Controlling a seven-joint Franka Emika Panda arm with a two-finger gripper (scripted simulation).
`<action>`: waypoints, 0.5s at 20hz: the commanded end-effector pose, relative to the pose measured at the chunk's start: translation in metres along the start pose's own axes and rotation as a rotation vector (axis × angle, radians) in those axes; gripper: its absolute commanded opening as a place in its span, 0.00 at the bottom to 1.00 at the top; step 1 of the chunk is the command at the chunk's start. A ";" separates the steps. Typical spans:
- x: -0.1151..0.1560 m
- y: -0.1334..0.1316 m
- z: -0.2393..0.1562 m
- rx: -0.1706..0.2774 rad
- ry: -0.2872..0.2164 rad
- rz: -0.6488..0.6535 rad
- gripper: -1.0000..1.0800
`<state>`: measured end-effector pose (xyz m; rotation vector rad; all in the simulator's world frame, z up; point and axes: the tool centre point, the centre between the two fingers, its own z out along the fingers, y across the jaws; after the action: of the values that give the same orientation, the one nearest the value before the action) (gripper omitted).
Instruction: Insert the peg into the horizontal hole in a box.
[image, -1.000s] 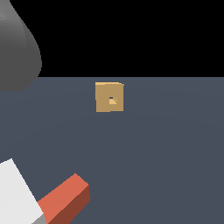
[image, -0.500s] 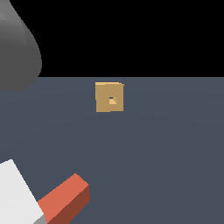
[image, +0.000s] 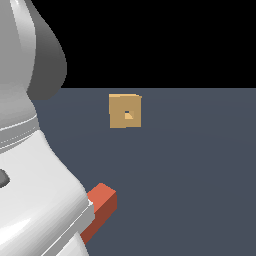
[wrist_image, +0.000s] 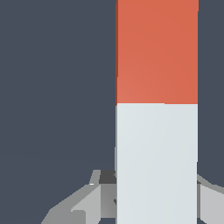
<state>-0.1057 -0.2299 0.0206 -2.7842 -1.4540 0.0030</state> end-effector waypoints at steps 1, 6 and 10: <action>0.025 0.002 -0.003 -0.002 0.001 -0.042 0.00; 0.096 0.001 -0.010 -0.003 0.000 -0.166 0.00; 0.174 -0.010 -0.018 -0.003 -0.001 -0.304 0.00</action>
<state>-0.0280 -0.1103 0.0343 -2.5838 -1.7885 0.0045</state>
